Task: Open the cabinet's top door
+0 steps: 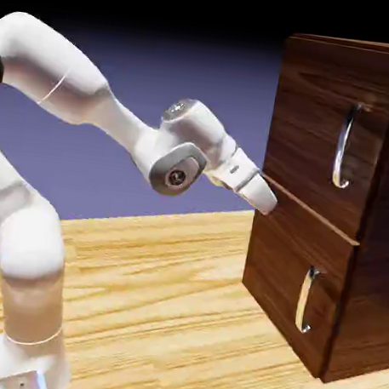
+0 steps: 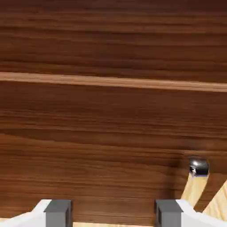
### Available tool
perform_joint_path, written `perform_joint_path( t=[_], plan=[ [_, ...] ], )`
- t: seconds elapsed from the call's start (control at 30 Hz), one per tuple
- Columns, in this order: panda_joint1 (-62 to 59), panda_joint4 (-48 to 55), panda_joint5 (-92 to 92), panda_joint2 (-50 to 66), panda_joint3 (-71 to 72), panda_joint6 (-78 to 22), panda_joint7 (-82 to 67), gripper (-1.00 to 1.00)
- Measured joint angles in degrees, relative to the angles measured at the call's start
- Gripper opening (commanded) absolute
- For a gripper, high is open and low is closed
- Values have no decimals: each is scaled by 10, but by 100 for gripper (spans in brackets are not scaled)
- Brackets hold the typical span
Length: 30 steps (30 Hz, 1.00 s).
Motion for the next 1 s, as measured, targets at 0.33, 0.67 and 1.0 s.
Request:
perform_joint_path(
  t=[0.33,0.67,1.0],
  plan=[
    [81,47,-249,-28,-90,-8,190,0],
    [162,95,-498,-57,-180,-16,380,0],
    [243,142,-748,-85,-269,-23,569,0]
  ],
)
